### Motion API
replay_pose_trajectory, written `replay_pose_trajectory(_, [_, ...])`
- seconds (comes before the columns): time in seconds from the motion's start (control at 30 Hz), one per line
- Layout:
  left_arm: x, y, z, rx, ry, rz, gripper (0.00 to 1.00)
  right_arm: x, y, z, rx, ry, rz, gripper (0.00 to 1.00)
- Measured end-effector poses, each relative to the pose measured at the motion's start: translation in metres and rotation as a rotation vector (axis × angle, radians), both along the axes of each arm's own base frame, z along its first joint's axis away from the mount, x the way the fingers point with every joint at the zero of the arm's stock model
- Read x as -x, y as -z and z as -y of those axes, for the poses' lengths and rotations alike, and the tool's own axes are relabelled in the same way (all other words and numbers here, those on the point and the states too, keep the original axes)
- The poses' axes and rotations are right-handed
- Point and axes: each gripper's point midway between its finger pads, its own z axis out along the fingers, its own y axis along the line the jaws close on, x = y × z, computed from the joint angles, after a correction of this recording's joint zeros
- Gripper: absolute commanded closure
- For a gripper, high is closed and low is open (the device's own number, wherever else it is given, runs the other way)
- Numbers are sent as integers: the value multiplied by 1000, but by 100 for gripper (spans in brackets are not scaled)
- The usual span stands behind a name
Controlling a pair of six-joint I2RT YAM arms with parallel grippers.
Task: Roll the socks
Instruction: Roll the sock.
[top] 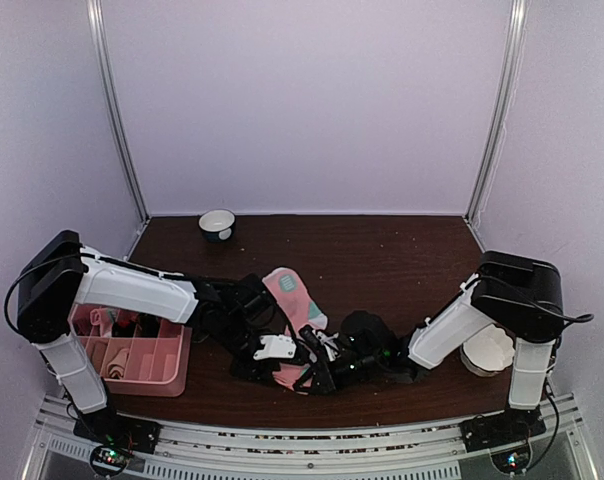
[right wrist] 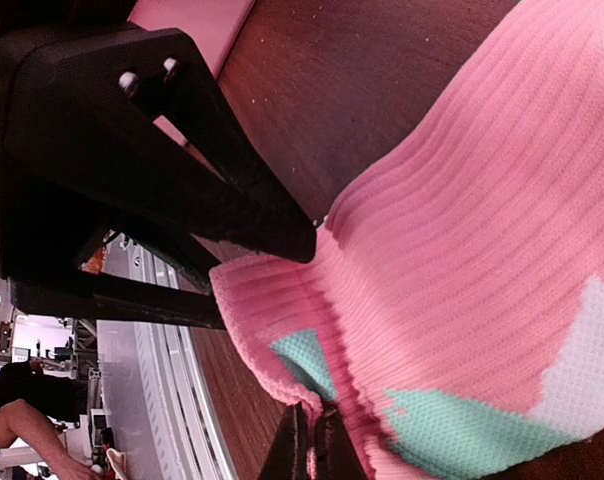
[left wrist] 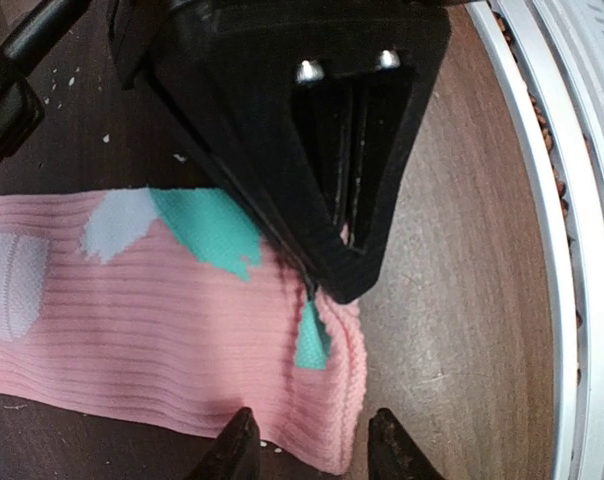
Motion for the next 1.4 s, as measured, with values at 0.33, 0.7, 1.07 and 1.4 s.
replay_pose_trajectory(0.33, [4,-4,3,10,-23,-45,59,-1,0,-2,-8,27,-46,100])
replay_pose_trajectory(0.7, [3,7,5,-30,-26,-26,65,-1,0,-3,-14,42,-70,100])
replay_pose_trajectory(1.07, [4,1,6,-15,-10,-24,75,-1,0,-2,-22,47,-78,100])
replay_pose_trajectory(1.4, [5,11,6,-34,-13,-44,100,-1,0,-2,-22,51,-84,97])
